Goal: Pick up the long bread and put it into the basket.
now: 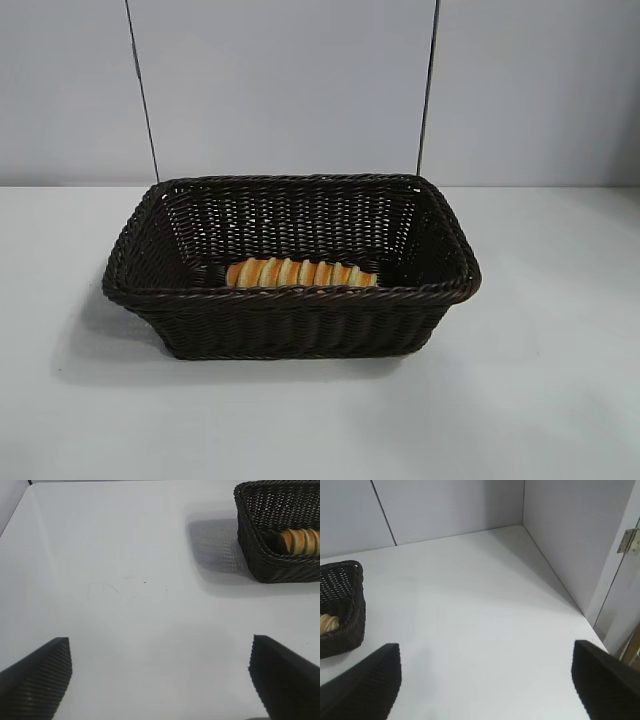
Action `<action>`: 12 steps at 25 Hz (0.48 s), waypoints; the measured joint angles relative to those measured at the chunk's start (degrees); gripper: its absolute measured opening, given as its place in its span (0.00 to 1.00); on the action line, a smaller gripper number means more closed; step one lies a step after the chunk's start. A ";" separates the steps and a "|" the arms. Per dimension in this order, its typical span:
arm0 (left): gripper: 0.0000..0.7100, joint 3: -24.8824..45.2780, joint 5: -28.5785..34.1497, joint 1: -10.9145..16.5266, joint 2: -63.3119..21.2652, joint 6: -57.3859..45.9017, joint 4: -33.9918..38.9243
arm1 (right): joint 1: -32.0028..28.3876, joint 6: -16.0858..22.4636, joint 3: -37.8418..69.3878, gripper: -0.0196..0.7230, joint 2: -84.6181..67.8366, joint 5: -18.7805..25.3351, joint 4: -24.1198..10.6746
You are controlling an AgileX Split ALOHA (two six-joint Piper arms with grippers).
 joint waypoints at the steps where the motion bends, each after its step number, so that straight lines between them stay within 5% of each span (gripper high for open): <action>1: 0.98 0.00 0.00 0.00 0.00 0.00 0.00 | 0.00 0.00 1.45 0.92 0.00 -0.56 0.00; 12: 0.98 0.00 0.00 0.00 0.00 0.00 0.00 | 0.00 -0.15 5.71 0.92 0.00 -5.27 0.71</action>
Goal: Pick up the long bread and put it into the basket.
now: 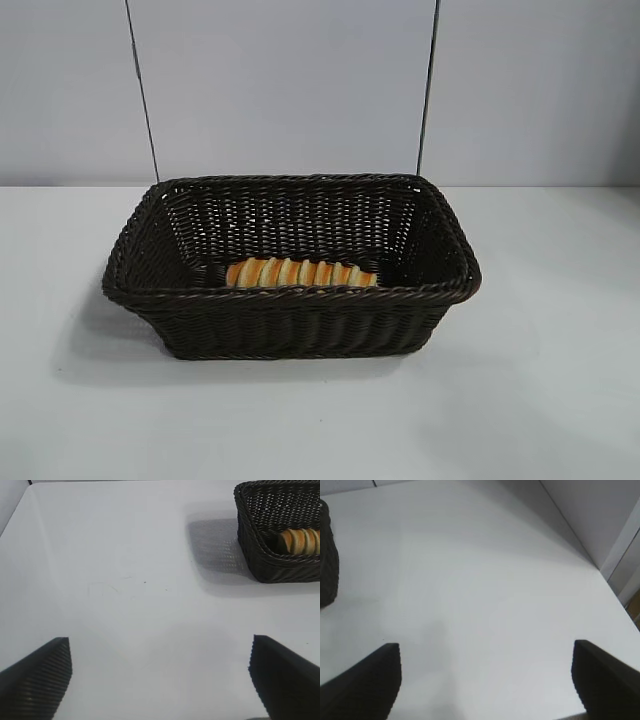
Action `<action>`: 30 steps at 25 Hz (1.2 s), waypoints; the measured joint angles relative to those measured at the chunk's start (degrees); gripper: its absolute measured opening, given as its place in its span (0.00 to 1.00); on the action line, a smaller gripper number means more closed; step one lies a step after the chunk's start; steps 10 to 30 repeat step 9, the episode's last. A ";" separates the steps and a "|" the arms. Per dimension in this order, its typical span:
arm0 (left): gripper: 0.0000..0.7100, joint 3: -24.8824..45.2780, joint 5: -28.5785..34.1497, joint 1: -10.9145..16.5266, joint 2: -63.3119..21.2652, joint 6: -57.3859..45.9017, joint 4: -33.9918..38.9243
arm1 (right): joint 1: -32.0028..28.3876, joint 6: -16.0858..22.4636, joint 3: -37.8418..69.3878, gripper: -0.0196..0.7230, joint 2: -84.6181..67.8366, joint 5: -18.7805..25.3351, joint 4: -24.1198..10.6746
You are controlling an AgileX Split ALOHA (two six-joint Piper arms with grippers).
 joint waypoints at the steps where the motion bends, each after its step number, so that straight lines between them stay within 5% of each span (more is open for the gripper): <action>1: 0.98 0.00 0.00 0.00 0.00 0.00 0.00 | 0.00 0.00 0.00 0.92 0.00 0.00 0.00; 30: 0.98 0.00 0.00 0.00 0.00 0.00 0.00 | 0.00 0.00 0.00 0.92 0.00 -0.42 0.00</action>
